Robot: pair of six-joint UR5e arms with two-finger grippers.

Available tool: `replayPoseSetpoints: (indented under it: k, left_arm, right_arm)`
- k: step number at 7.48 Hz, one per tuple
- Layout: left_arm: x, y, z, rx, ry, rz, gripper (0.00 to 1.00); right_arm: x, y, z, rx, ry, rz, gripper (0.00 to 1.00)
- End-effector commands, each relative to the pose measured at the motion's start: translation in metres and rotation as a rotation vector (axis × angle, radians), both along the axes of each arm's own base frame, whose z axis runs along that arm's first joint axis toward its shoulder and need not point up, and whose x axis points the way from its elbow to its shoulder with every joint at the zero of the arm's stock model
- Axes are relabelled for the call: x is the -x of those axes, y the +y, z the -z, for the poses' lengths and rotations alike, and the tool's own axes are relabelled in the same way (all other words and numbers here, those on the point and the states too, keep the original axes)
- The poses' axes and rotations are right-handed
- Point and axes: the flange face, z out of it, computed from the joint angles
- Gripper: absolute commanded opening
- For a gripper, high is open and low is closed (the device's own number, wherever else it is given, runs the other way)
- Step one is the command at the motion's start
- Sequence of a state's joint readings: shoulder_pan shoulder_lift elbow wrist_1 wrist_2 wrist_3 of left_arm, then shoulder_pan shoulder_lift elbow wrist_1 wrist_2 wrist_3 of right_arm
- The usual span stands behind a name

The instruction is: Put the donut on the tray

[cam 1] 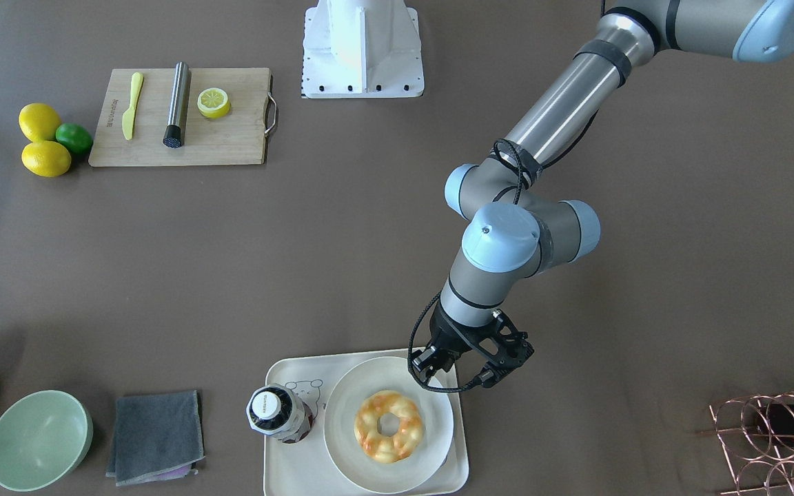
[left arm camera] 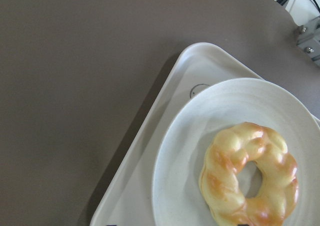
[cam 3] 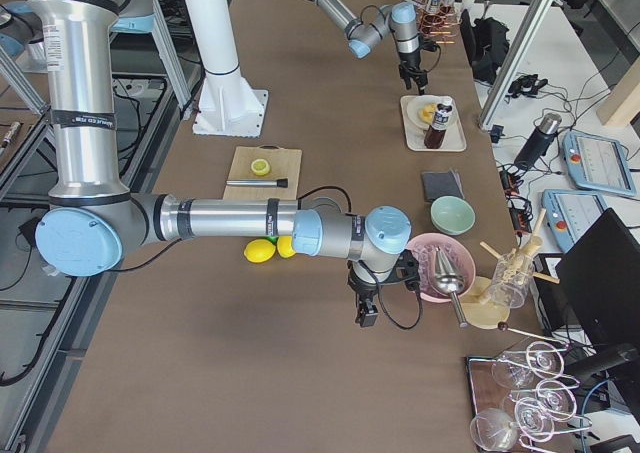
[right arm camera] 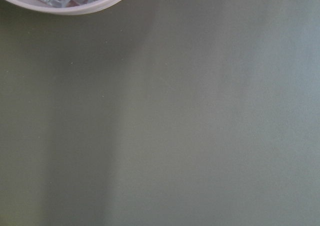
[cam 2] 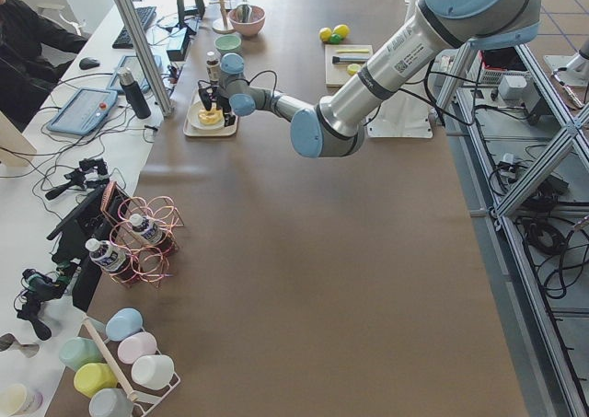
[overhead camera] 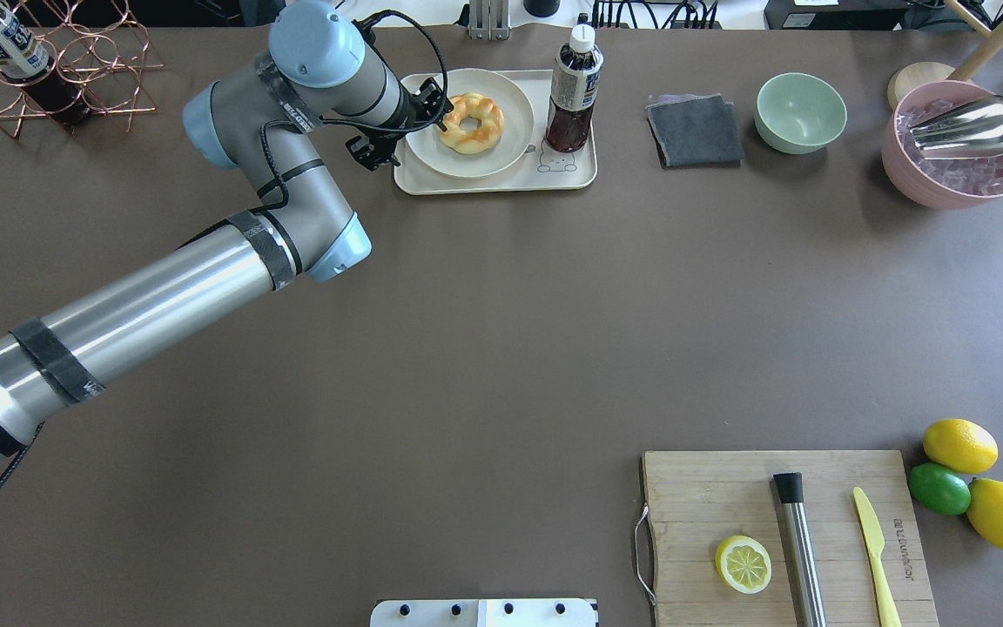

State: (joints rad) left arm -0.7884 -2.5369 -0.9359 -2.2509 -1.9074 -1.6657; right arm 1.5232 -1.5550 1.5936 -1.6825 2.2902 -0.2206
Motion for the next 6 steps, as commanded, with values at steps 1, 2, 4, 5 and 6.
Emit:
replayPoseSetpoints:
  k: [1, 2, 4, 5, 6]
  left_arm:
    - [0.062, 0.036, -0.014, -0.087, -0.082, -0.104, 0.98]
    - [0.086, 0.049, -0.022, -0.168, -0.114, -0.147, 0.98]
    - [0.135, 0.085, -0.055, -0.316, -0.175, -0.217, 0.98]
    - [0.171, 0.096, -0.076, -0.339, -0.197, -0.212, 0.98]
    - [0.222, 0.094, -0.096, -0.310, -0.201, -0.172, 0.98]
  right_arm:
    - [-0.001, 0.000, -0.001, 0.006, 0.002, -0.006, 1.00]
    - [-0.001, 0.001, -0.002, 0.008, 0.002, -0.007, 1.00]
    - [-0.001, 0.004, -0.005, 0.014, 0.003, -0.008, 1.00]
    - [-0.002, 0.004, -0.005, 0.013, 0.004, -0.008, 1.00]
    - [-0.002, 0.004, -0.005, 0.013, 0.004, -0.008, 1.00]
